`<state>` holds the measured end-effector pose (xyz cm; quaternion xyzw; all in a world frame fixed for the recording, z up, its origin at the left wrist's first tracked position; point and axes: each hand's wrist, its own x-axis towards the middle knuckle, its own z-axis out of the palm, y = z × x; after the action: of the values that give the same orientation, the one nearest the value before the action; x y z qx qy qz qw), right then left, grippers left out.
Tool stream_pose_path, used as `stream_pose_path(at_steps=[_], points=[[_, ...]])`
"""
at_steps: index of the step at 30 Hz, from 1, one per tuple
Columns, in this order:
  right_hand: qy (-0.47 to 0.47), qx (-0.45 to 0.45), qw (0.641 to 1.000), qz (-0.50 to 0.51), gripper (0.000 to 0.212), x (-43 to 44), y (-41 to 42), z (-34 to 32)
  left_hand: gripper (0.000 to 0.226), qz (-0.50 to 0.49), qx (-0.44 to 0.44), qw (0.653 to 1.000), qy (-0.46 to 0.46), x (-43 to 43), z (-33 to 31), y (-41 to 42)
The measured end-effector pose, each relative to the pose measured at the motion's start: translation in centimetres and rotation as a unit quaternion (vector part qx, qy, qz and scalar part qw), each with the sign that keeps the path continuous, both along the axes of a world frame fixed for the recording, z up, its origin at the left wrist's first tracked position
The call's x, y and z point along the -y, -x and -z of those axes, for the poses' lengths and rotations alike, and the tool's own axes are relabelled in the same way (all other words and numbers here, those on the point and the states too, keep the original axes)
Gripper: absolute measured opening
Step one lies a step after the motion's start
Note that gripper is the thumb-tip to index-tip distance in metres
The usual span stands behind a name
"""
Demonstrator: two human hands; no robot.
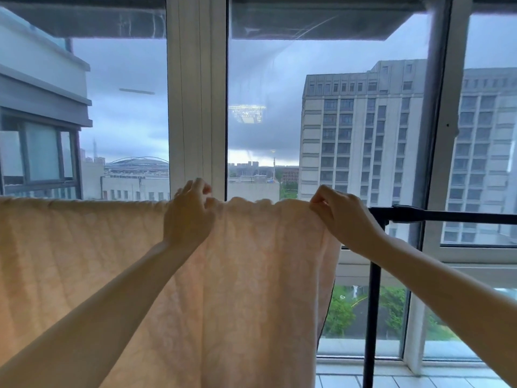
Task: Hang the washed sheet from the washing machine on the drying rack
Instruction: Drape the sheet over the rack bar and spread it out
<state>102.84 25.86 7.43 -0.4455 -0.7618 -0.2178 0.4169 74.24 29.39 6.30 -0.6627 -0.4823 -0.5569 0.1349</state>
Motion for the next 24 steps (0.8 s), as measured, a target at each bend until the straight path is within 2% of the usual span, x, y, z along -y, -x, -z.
stream_pose_path(at_steps=[3,5,8,15,24], points=[[0.033,0.004,0.999,-0.012,0.013,0.3,0.0,-0.2,0.022,0.106,-0.083,0.991,-0.002,0.1,-0.4,-3.4],[0.061,0.007,0.998,-0.007,0.023,0.6,-0.2,-0.3,0.026,0.151,-0.126,0.98,0.024,-0.2,-0.5,-5.4],[0.073,0.021,0.997,0.004,0.029,0.9,-0.7,-0.4,0.019,0.183,-0.121,0.975,0.021,-0.8,-0.5,-6.4],[0.053,0.027,0.998,0.027,0.018,1.0,-2.1,-0.6,0.006,0.166,-0.089,0.982,-0.021,-1.1,-0.2,-4.6],[0.052,0.02,0.995,0.084,0.013,1.3,-3.6,-1.0,0.017,0.103,-0.07,0.992,-0.026,-0.9,0.1,-1.1]])
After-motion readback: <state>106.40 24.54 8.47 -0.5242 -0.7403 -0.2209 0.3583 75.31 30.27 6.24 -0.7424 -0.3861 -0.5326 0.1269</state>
